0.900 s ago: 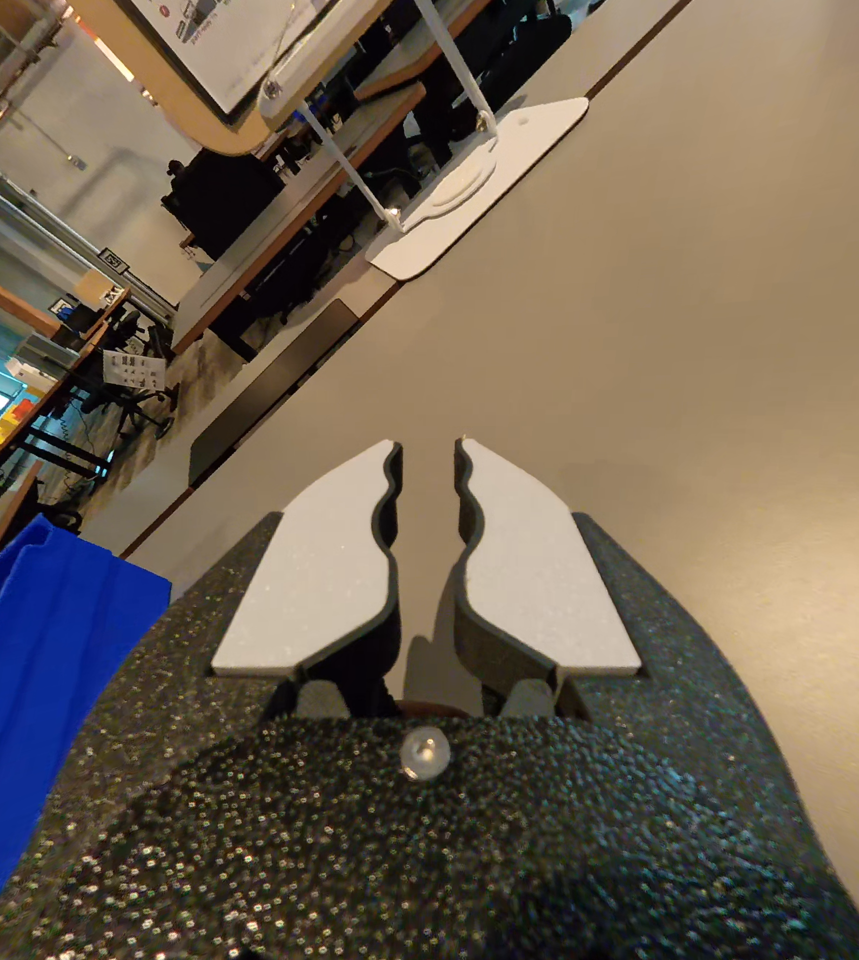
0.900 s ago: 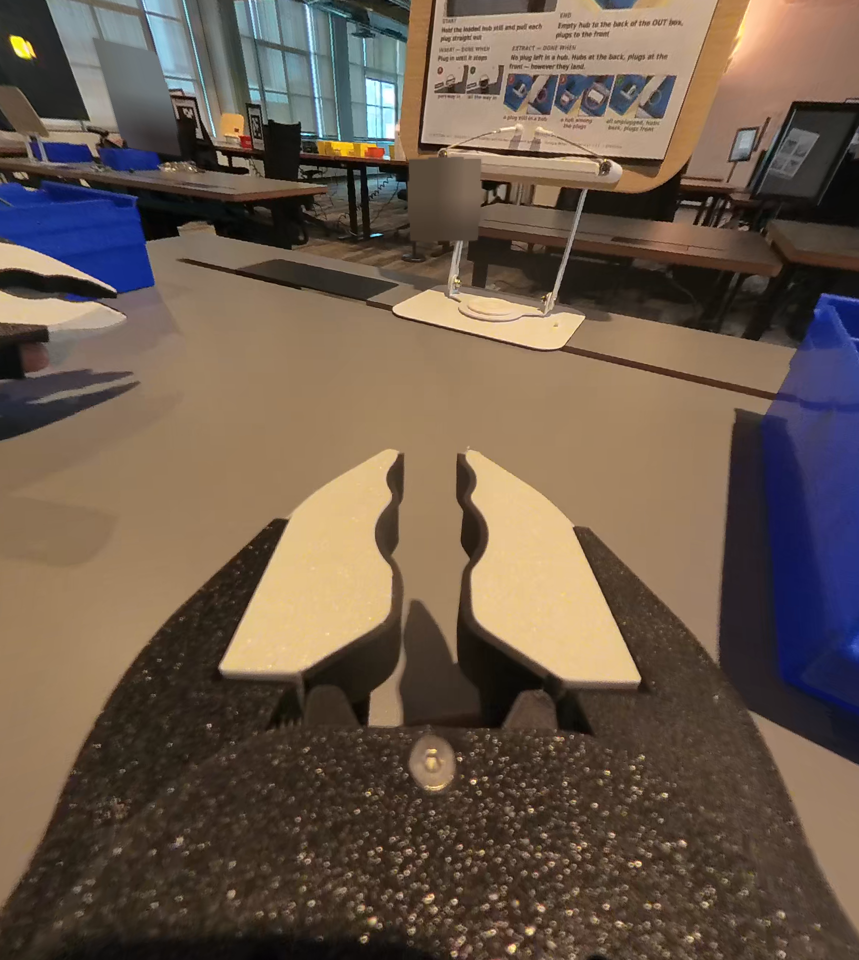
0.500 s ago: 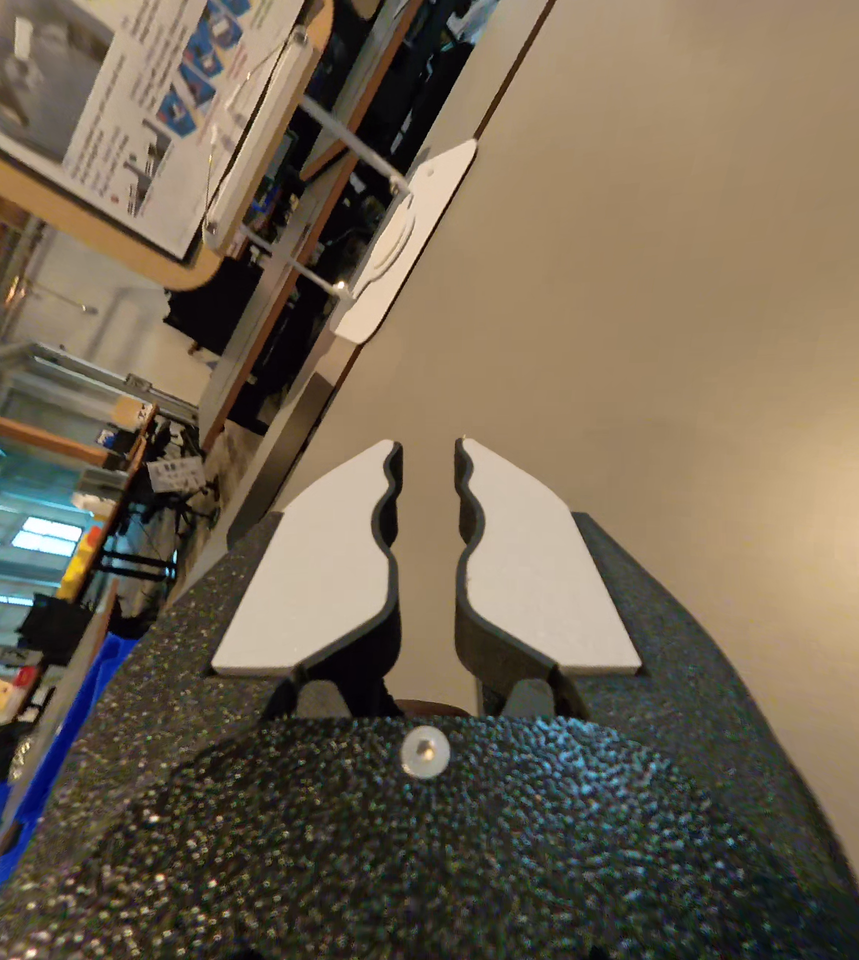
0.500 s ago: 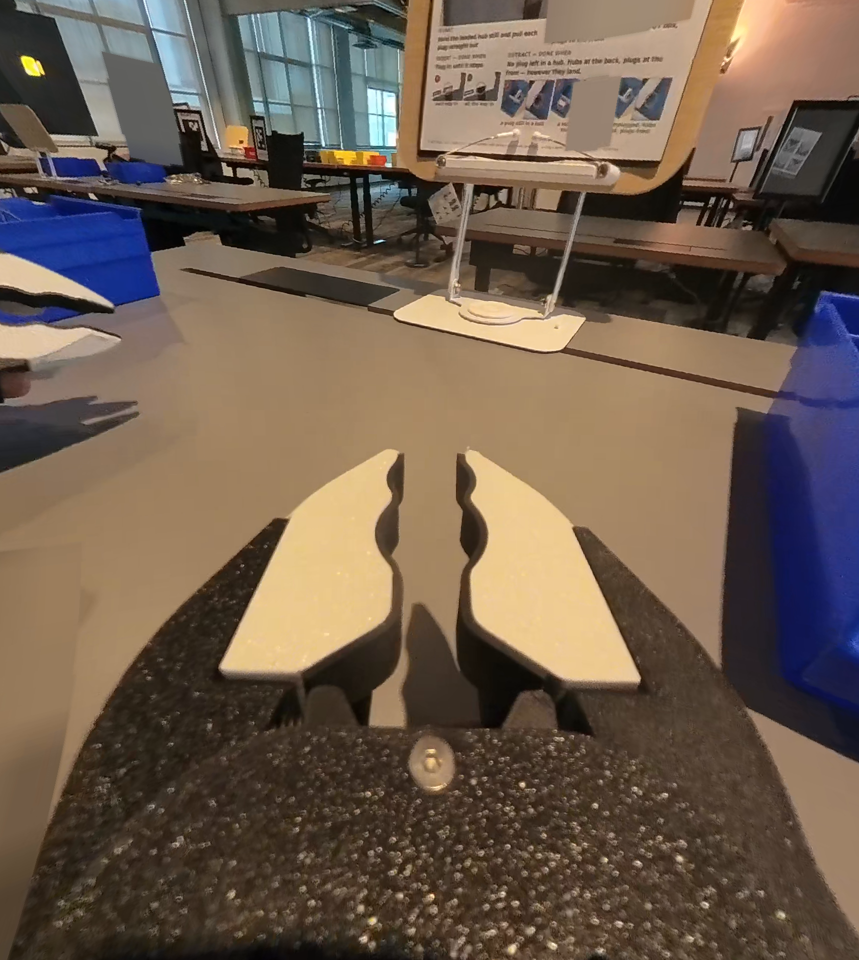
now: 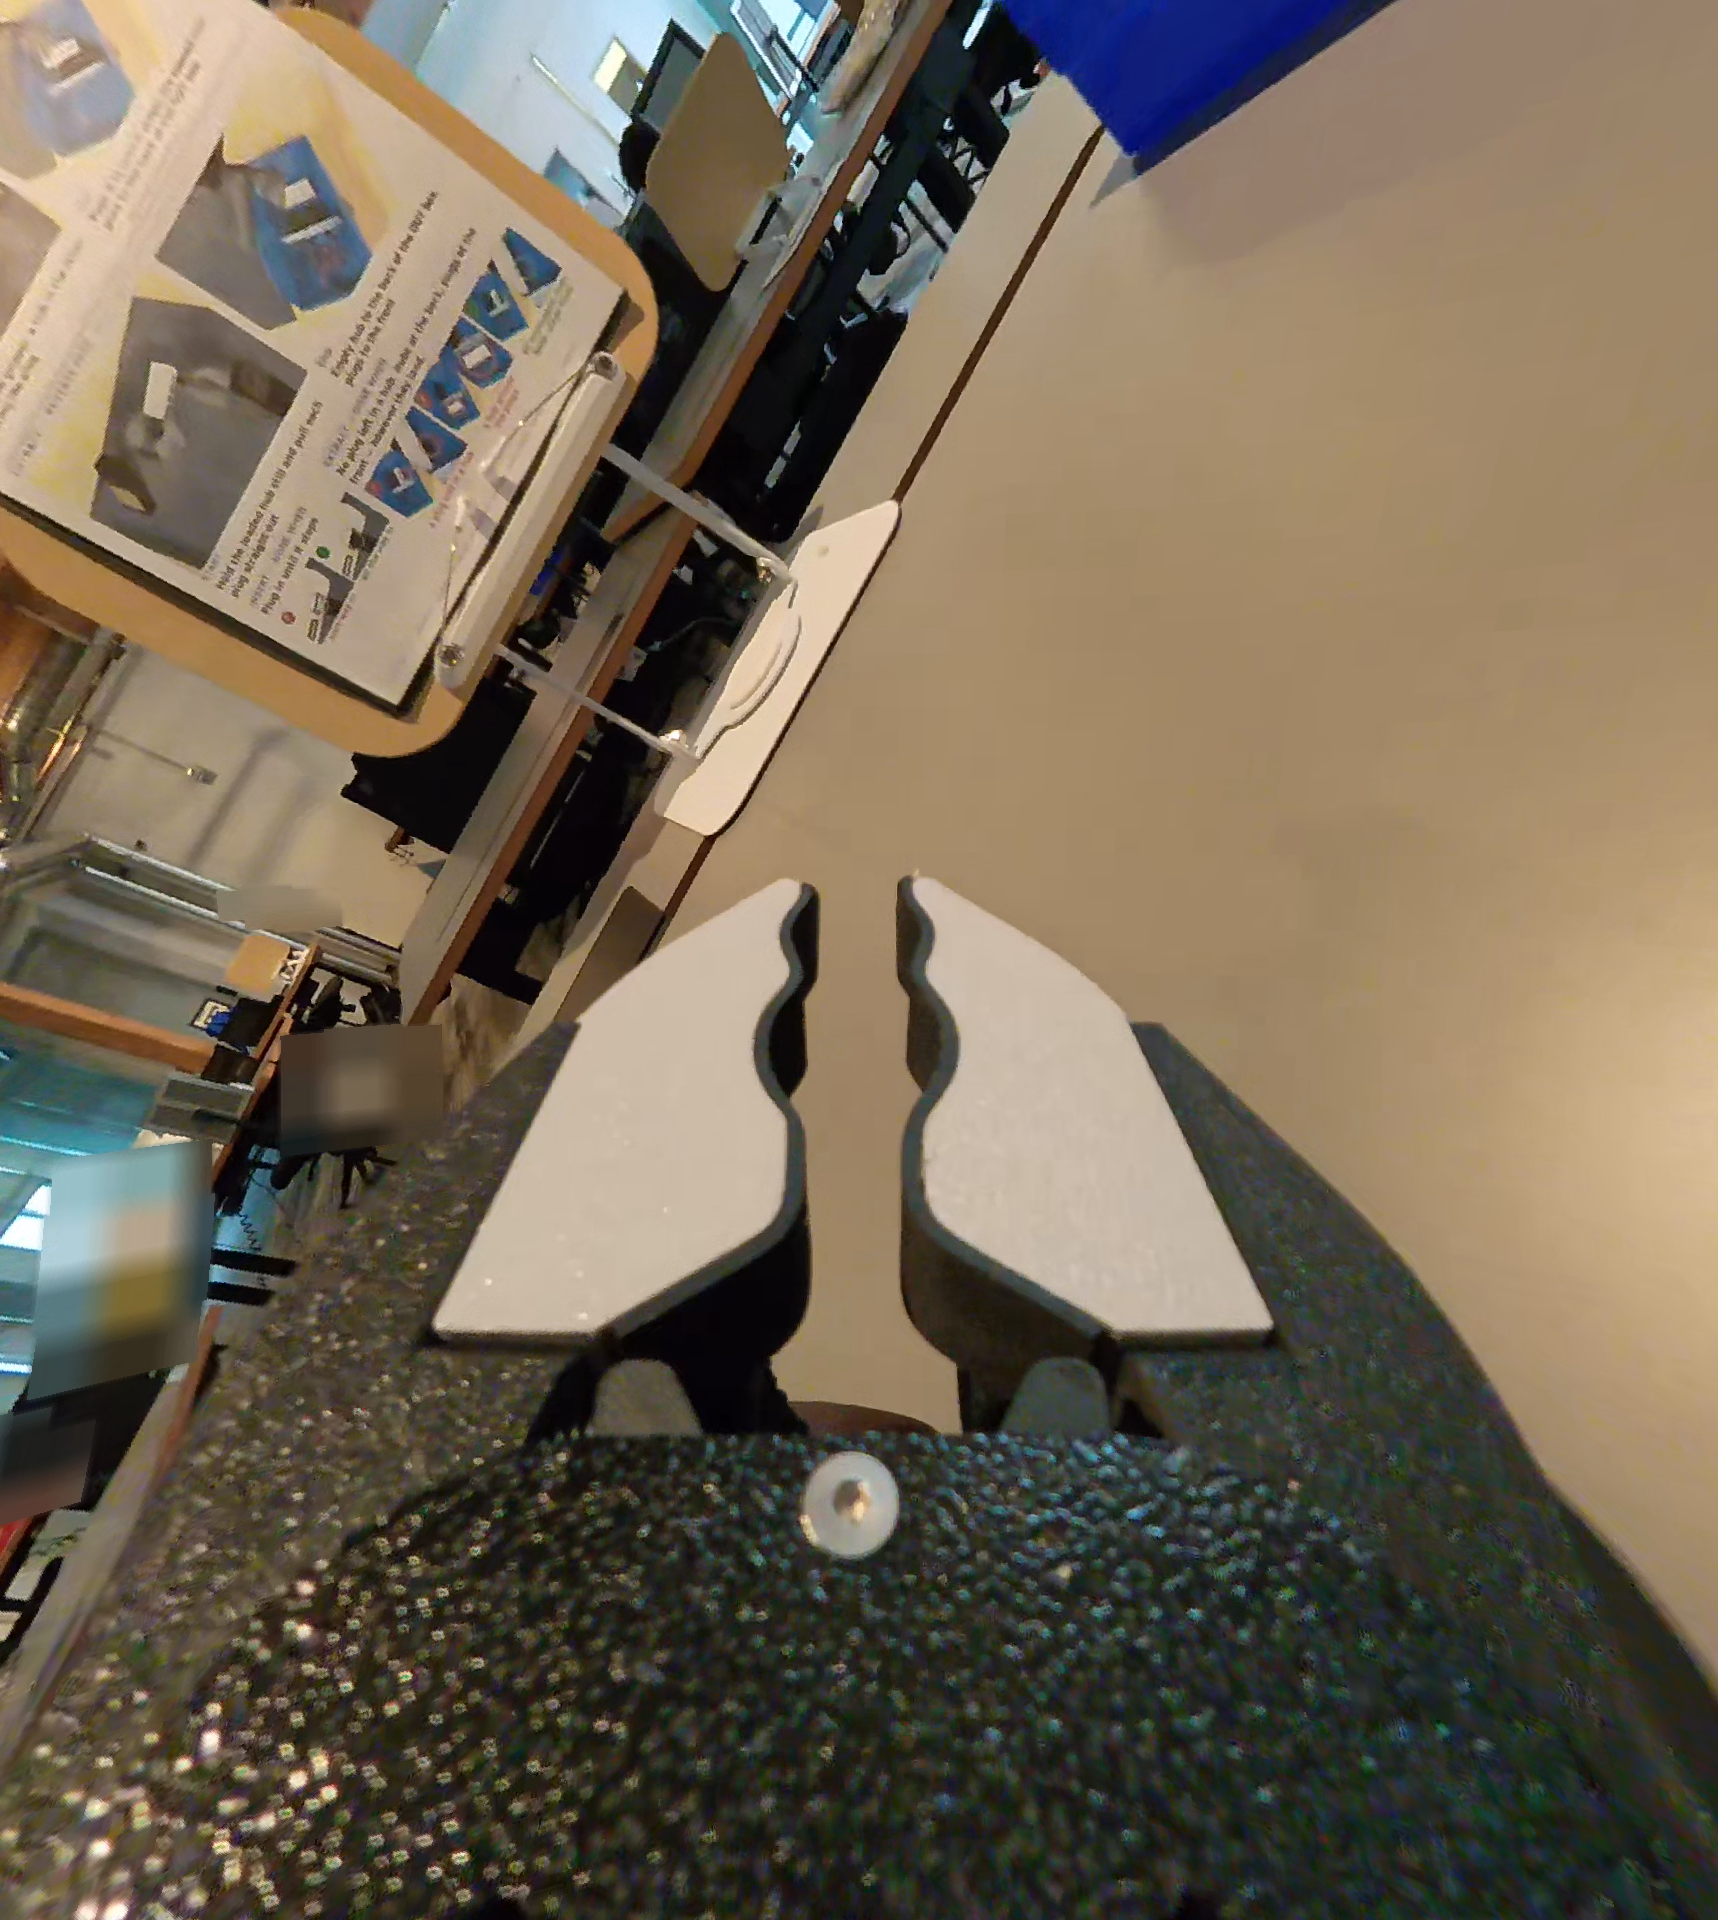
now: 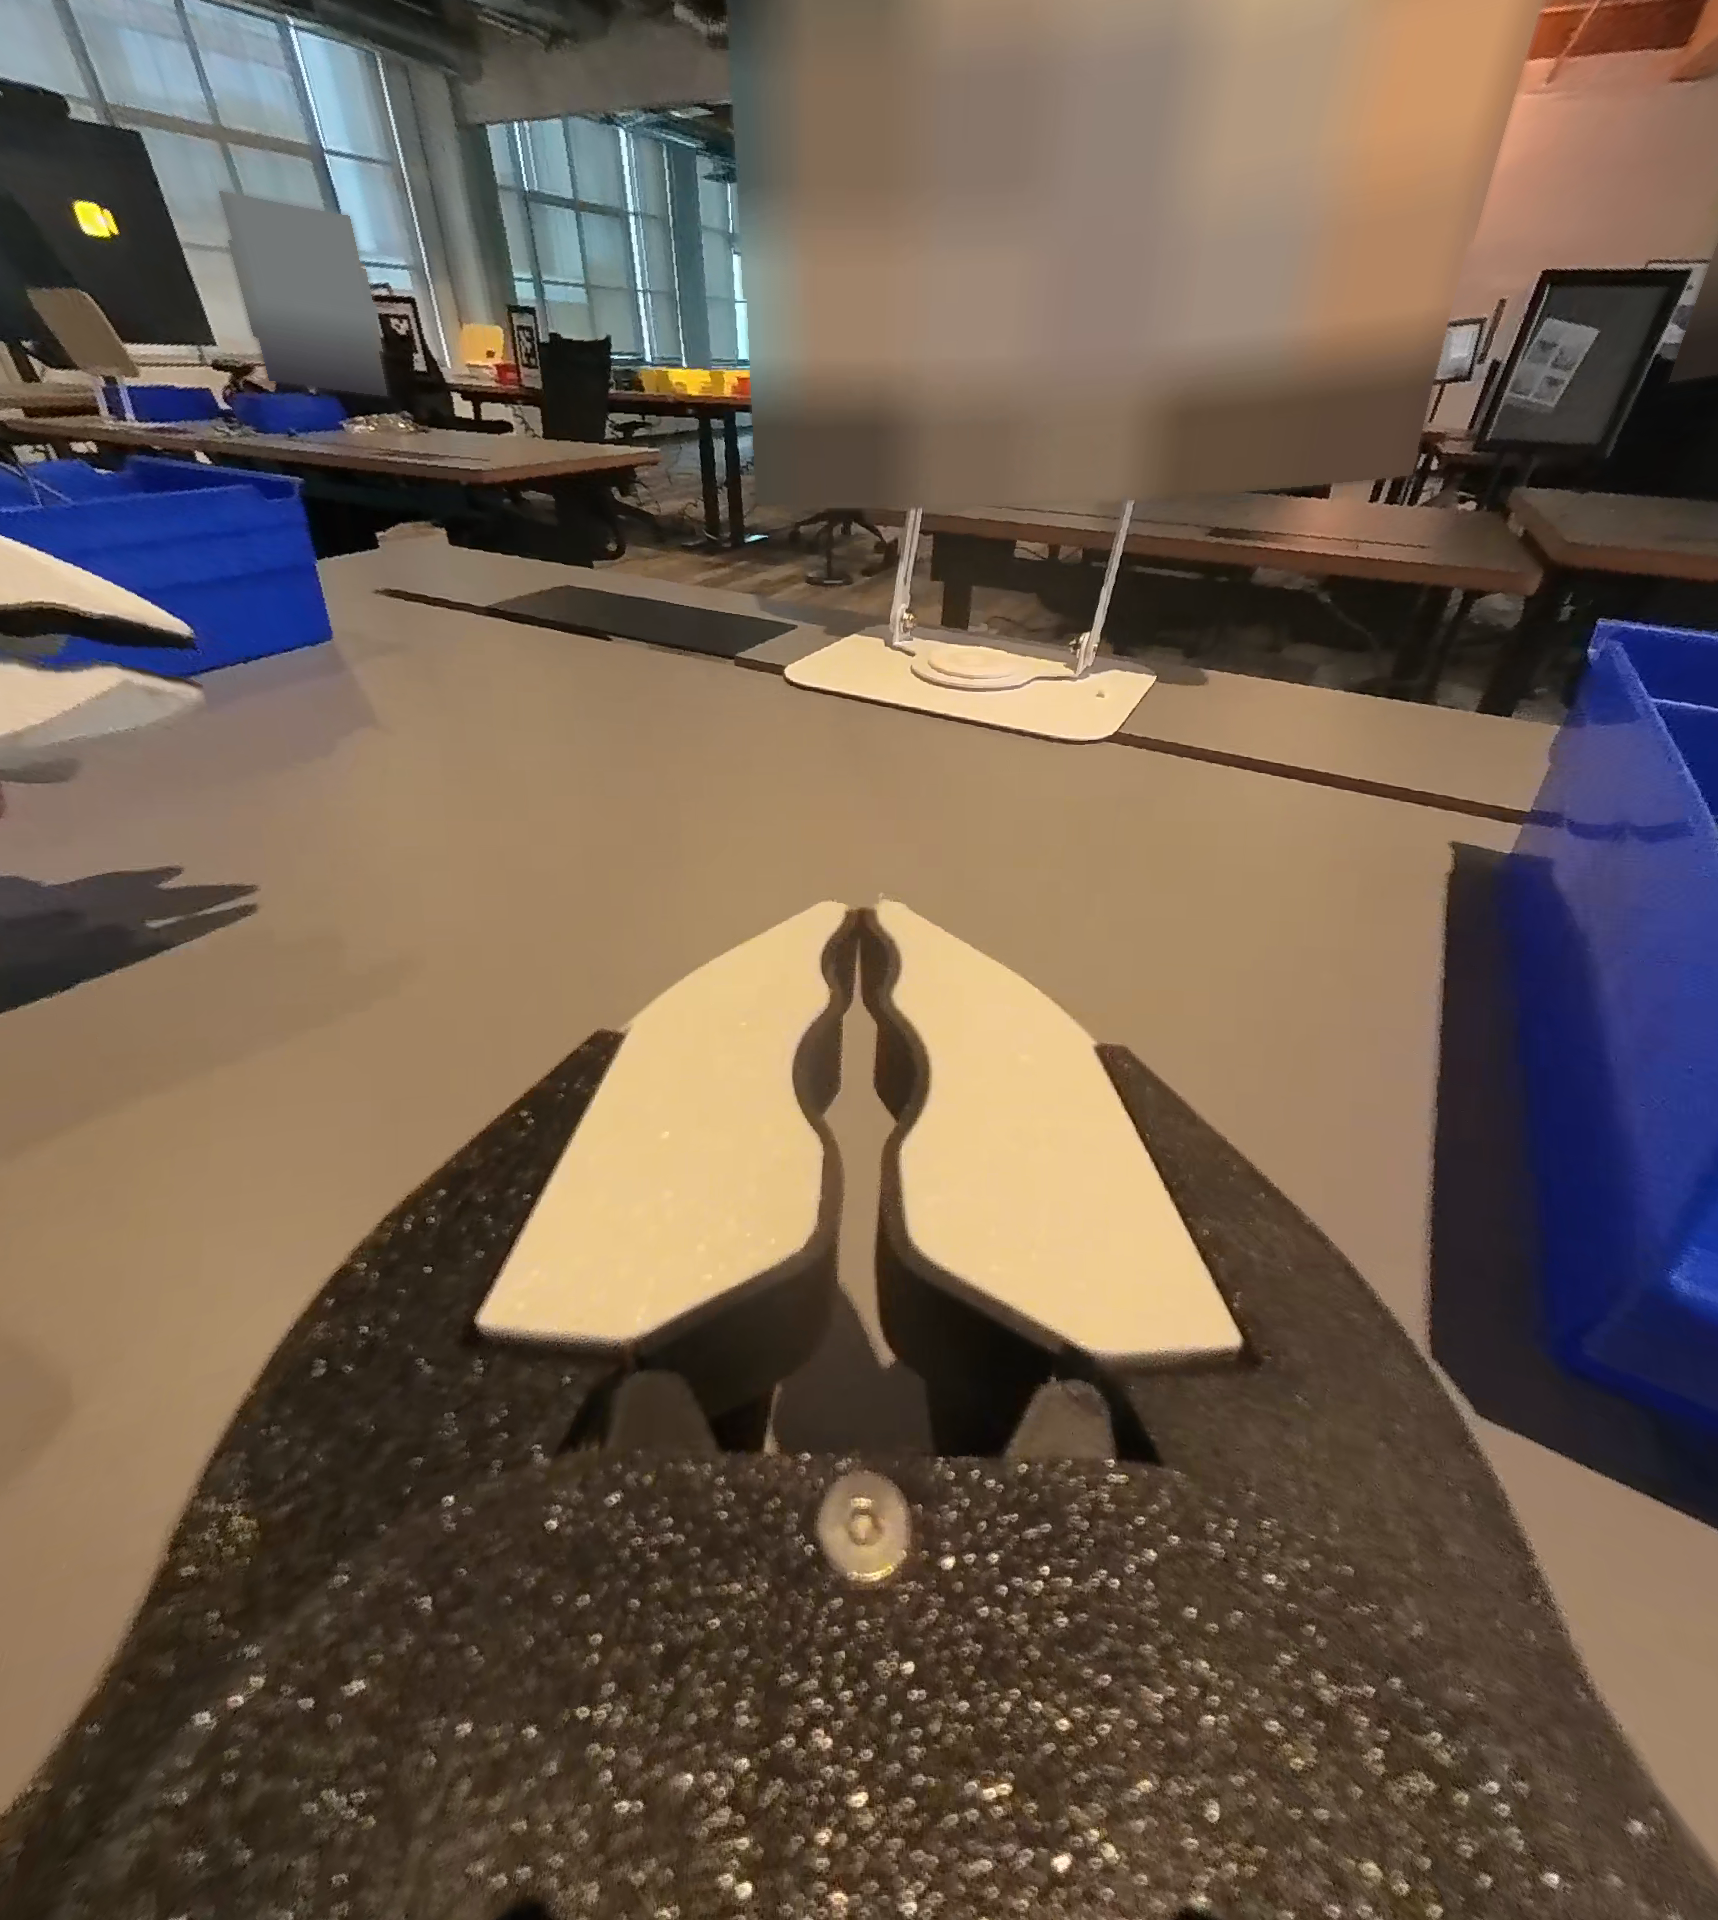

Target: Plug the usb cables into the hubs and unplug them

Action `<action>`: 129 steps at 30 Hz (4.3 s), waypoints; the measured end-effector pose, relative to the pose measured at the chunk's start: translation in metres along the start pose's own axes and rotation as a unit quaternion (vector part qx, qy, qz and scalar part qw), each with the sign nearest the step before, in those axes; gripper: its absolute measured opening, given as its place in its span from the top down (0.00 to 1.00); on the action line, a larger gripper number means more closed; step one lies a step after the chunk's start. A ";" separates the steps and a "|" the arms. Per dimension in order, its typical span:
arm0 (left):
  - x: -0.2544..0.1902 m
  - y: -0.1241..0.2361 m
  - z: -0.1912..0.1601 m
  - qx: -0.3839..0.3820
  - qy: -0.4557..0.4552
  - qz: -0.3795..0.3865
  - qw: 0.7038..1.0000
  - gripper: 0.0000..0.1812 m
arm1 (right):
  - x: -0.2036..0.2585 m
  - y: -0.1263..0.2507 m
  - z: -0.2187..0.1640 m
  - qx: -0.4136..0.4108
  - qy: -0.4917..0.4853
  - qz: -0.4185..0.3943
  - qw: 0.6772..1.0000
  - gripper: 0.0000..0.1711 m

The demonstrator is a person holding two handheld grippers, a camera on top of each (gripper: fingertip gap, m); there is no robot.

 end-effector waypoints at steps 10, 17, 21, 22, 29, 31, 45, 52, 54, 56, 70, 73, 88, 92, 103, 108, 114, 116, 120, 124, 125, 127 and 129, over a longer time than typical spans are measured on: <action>-0.003 0.010 -0.003 -0.007 0.163 -0.100 0.982 1.00 | 0.003 0.000 0.000 0.003 0.010 0.005 1.000 1.00; 0.038 0.032 -0.033 0.030 0.237 -0.046 0.970 0.95 | 0.005 -0.003 -0.003 0.014 0.014 0.009 1.000 0.97; 0.097 0.063 -0.050 0.060 0.256 0.026 0.964 0.92 | 0.006 -0.005 -0.005 0.024 0.016 0.014 0.999 0.97; 0.114 0.074 -0.054 0.066 0.264 0.049 0.961 0.92 | 0.007 -0.005 -0.005 0.025 0.017 0.015 0.999 0.97; 0.226 0.154 -0.159 0.234 0.332 0.211 0.889 0.89 | 0.009 -0.007 -0.007 0.032 0.023 0.019 0.999 0.96; 0.244 0.166 -0.198 0.286 0.359 0.229 0.859 0.89 | 0.011 -0.007 -0.008 0.037 0.029 0.022 0.999 0.96; 0.253 0.142 -0.303 0.436 0.398 0.176 0.788 0.80 | 0.027 -0.015 -0.018 0.080 0.109 0.029 0.990 0.96; 0.254 0.116 -0.278 0.394 0.367 0.158 0.828 0.81 | 0.035 -0.019 -0.024 0.101 0.147 0.031 0.983 0.96; 0.261 0.111 -0.280 0.372 0.387 0.171 0.826 0.81 | 0.036 -0.018 -0.023 0.099 0.153 0.031 0.983 0.96; 0.274 0.111 -0.282 0.324 0.433 0.207 0.815 0.81 | 0.036 -0.018 -0.023 0.098 0.153 0.031 0.983 0.96; 0.276 0.073 -0.281 0.251 0.572 0.110 0.773 0.82 | 0.035 -0.019 -0.023 0.101 0.147 0.034 0.983 0.96; 0.267 0.065 -0.304 0.349 0.511 0.126 0.776 0.82 | 0.034 -0.019 -0.023 0.099 0.145 0.035 0.984 0.96; 0.269 0.055 -0.348 0.467 0.391 0.198 0.768 0.98 | 0.029 -0.017 -0.020 0.088 0.120 0.032 0.988 0.96; 0.295 0.064 -0.311 0.404 0.385 0.229 0.797 0.98 | 0.030 -0.018 -0.021 0.093 0.122 0.034 0.988 0.96; 0.353 0.093 -0.204 0.286 0.349 0.257 0.855 0.98 | 0.030 -0.017 -0.019 0.086 0.124 0.032 0.988 0.96; 0.368 0.096 -0.129 0.214 0.292 0.244 0.900 0.98 | 0.030 -0.017 -0.019 0.085 0.123 0.032 0.988 0.96; 0.332 0.079 0.017 0.015 0.279 0.084 0.957 0.98 | 0.029 -0.016 -0.019 0.083 0.122 0.032 0.989 0.96; 0.303 0.070 0.052 -0.018 0.268 0.014 0.963 0.98 | 0.029 -0.016 -0.018 0.080 0.121 0.032 0.989 0.96; 0.222 0.039 0.089 -0.033 0.238 -0.122 0.963 0.98 | 0.029 -0.014 -0.017 0.075 0.117 0.033 0.990 0.96; 0.139 0.003 0.095 -0.020 0.230 -0.226 0.946 0.98 | 0.029 -0.013 -0.016 0.072 0.117 0.033 0.990 0.96; 0.120 -0.005 0.094 -0.013 0.229 -0.245 0.942 0.98 | 0.029 -0.013 -0.016 0.073 0.118 0.034 0.990 0.96; 0.086 -0.019 0.089 -0.001 0.225 -0.275 0.935 0.98 | 0.029 -0.013 -0.017 0.073 0.119 0.034 0.990 0.96; 0.058 -0.028 0.085 0.005 0.227 -0.298 0.927 0.98 | 0.030 -0.013 -0.017 0.073 0.121 0.035 0.989 0.96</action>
Point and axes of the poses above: each gripper's, where its closed fingertips meet, y back along the fingers, z out of its top, x = y × z across the jaws, the point moved 1 cm from there along y, back along the fingers, and after that the axes turned 6 degrees about z, right-handed, at the moved point
